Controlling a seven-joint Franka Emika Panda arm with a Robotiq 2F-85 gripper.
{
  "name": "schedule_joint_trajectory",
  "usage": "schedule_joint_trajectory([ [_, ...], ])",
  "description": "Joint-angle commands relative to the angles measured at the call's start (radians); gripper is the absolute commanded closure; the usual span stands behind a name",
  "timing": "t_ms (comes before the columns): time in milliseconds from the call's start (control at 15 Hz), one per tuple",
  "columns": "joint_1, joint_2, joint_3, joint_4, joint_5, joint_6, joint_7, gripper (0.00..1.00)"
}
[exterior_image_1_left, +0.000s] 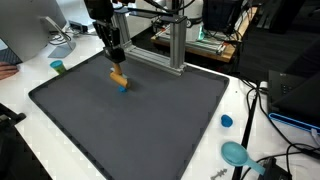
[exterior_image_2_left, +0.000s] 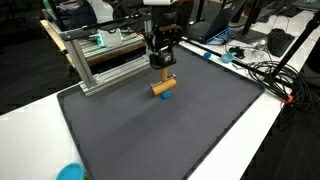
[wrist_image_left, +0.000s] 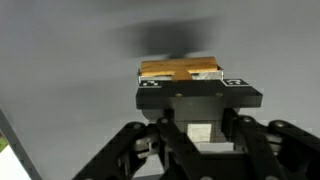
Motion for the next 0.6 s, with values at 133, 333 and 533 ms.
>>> schedule_joint_trajectory([
  [133, 0.002, -0.004, -0.003, -0.025, 0.002, 0.030, 0.008, 0.78],
  [333, 0.000, -0.005, 0.001, -0.036, 0.019, 0.045, 0.002, 0.78],
  [533, -0.001, -0.018, -0.001, -0.029, 0.010, 0.028, -0.004, 0.78],
])
